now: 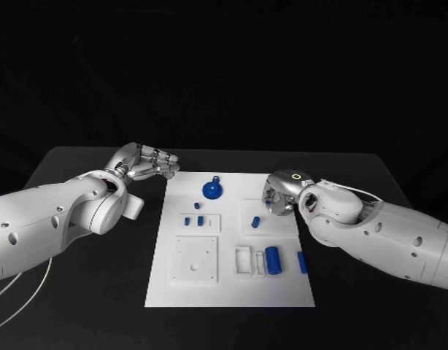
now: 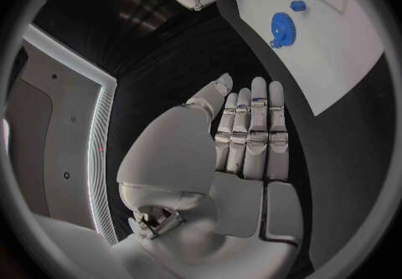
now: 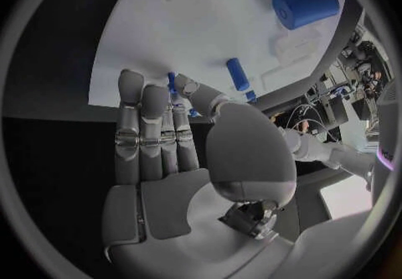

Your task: Assemble the parts on the task board

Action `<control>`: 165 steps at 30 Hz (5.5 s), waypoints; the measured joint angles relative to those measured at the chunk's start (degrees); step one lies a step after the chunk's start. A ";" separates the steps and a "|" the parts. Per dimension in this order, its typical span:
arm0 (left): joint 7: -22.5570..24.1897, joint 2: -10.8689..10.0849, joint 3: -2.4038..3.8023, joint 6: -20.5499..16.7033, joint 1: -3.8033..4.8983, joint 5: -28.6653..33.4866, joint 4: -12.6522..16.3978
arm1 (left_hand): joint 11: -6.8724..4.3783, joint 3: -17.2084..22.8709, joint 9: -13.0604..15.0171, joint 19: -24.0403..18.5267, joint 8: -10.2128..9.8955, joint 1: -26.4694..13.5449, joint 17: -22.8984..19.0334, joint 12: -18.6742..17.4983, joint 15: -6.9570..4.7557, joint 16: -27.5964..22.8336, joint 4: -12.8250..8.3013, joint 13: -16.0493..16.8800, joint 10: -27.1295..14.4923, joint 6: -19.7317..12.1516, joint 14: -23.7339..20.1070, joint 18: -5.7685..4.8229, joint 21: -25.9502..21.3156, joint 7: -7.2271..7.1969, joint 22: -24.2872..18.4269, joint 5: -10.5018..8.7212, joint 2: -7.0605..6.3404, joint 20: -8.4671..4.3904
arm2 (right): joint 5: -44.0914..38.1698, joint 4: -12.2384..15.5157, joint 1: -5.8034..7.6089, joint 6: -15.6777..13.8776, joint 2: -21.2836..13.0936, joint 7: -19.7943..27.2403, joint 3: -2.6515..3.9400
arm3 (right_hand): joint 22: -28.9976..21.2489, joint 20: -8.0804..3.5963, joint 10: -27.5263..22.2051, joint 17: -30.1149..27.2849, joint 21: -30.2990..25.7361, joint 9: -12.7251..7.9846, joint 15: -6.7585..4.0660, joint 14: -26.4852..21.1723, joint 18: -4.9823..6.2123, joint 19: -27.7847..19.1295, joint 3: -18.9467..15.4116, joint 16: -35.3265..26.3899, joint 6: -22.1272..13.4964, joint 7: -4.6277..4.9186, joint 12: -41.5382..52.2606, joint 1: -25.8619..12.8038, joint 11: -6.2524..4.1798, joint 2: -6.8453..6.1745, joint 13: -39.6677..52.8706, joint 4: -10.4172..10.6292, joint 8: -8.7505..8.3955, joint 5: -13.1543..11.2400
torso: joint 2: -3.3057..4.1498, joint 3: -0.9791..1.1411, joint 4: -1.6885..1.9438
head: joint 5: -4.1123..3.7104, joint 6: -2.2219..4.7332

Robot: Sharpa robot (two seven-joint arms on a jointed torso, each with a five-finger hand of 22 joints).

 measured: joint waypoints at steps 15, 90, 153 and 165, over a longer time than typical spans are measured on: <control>-0.04 0.67 -0.01 0.01 -0.01 -0.01 -1.52 | 0.00 -0.16 0.00 0.00 0.00 0.02 -0.05 0.00 0.00 0.00 -0.16 0.00 0.00 0.00 0.00 0.00 0.00 0.00 0.26 0.00 -0.01 0.00 | 4.13 5.53 0.12 -2.12 -2.78 1.04 3.48 | 0.29 0.01 0.00 0.05 0.32 0.14 0.01 0.00 0.29 0.00 -0.01 0.00 0.20 0.19 0.00 -0.31 -0.01 -0.32 0.07 0.01 -0.01 0.00 | -0.34 -0.16 -0.32 | 1.79 0.24; 0.45 6.98 -0.05 -1.48 -0.01 4.84 -4.74 | 0.01 -0.32 0.02 -0.21 0.00 0.18 -0.27 0.00 0.02 -0.22 -0.33 0.00 -0.41 0.00 -0.43 0.00 0.00 0.00 1.12 0.33 0.73 0.20 | -0.11 8.35 -4.92 -2.89 9.50 4.50 -4.90 | 1.48 -0.07 0.36 -4.39 4.00 0.03 -0.50 0.42 0.05 -0.13 -0.90 1.34 0.07 0.11 -0.24 -0.34 -0.63 0.55 0.01 -1.20 -0.03 -0.52 | -1.55 -1.03 -0.01 | 12.95 -3.50; 0.23 6.77 -0.05 -0.39 -0.01 4.90 -4.63 | 0.22 -0.54 0.00 -0.21 0.00 -0.06 -0.24 0.00 0.21 -0.22 -0.10 0.00 -0.62 0.00 -0.62 0.00 0.00 0.00 -0.58 0.33 0.97 0.20 | -2.97 6.76 -5.17 -3.68 10.24 4.11 -5.88 | 1.48 0.03 0.48 -5.15 3.42 0.07 -0.53 0.21 0.16 -0.01 -0.34 1.55 -0.02 -0.01 -0.01 -0.72 -0.54 0.61 0.02 -1.43 -0.08 -0.96 | -1.55 -1.08 -0.02 | 12.60 -4.06; 0.00 6.77 -0.05 0.03 -0.01 4.90 -4.66 | 0.22 -0.69 0.00 -0.21 0.00 -0.06 -0.31 0.00 0.41 -0.22 0.05 0.00 -0.62 0.00 -0.82 0.00 0.00 0.00 -0.63 0.34 0.97 0.20 | -1.13 5.64 -5.31 -3.96 10.47 5.17 -6.07 | -0.19 1.20 -7.97 -5.76 1.19 -0.23 1.10 -0.04 1.55 -0.06 -5.85 1.74 -6.80 1.87 0.32 -2.15 2.12 -0.24 -0.02 1.63 -0.01 0.72 | -1.55 -1.10 -0.03 | 12.41 -4.10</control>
